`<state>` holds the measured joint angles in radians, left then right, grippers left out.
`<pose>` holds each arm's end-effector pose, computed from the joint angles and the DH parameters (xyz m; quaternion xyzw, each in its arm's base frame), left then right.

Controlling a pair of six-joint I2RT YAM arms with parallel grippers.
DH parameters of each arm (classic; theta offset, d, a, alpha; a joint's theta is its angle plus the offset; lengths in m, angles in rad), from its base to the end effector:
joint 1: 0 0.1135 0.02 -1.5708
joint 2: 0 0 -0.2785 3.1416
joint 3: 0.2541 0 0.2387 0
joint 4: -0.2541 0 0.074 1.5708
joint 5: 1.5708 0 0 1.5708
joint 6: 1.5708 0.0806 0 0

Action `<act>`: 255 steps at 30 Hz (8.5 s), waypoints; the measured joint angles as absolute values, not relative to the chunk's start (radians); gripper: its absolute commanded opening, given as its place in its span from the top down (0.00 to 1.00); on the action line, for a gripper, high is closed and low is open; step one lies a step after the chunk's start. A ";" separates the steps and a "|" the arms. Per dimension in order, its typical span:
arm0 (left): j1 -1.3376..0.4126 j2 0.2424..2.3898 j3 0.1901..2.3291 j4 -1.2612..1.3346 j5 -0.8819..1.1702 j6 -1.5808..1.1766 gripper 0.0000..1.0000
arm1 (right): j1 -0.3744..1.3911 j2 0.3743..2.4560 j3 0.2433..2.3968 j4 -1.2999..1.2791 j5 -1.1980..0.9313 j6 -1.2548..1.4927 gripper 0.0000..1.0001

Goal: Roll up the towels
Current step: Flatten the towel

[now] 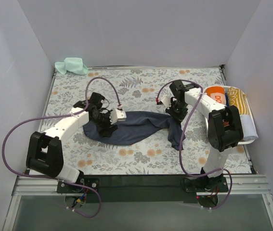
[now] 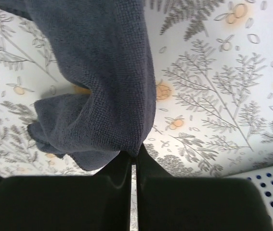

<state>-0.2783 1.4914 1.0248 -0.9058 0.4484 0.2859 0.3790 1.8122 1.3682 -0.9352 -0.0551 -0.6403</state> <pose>0.2405 -0.1051 0.1970 0.2912 0.9257 -0.2209 0.0974 0.3239 0.1338 0.1872 -0.4877 0.8673 0.0147 0.0984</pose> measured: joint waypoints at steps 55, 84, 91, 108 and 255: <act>-0.057 1.672 1.304 -1.014 0.604 0.342 0.46 | 0.231 1.912 1.489 -1.190 -0.338 -0.597 0.63; 0.065 1.975 1.453 -0.944 0.561 0.306 0.76 | 0.191 1.924 1.278 -0.967 -0.358 -0.476 0.99; 0.069 1.975 1.456 -0.992 0.603 0.324 1.00 | 0.191 1.923 1.342 -0.973 -0.336 -0.487 0.99; 0.263 2.276 2.378 -1.050 0.711 0.147 1.00 | 0.176 2.014 2.092 -1.013 -0.115 -0.532 0.99; 0.449 1.604 1.158 -1.132 0.430 0.606 0.73 | 0.232 1.887 1.409 -1.006 -0.245 -0.708 0.66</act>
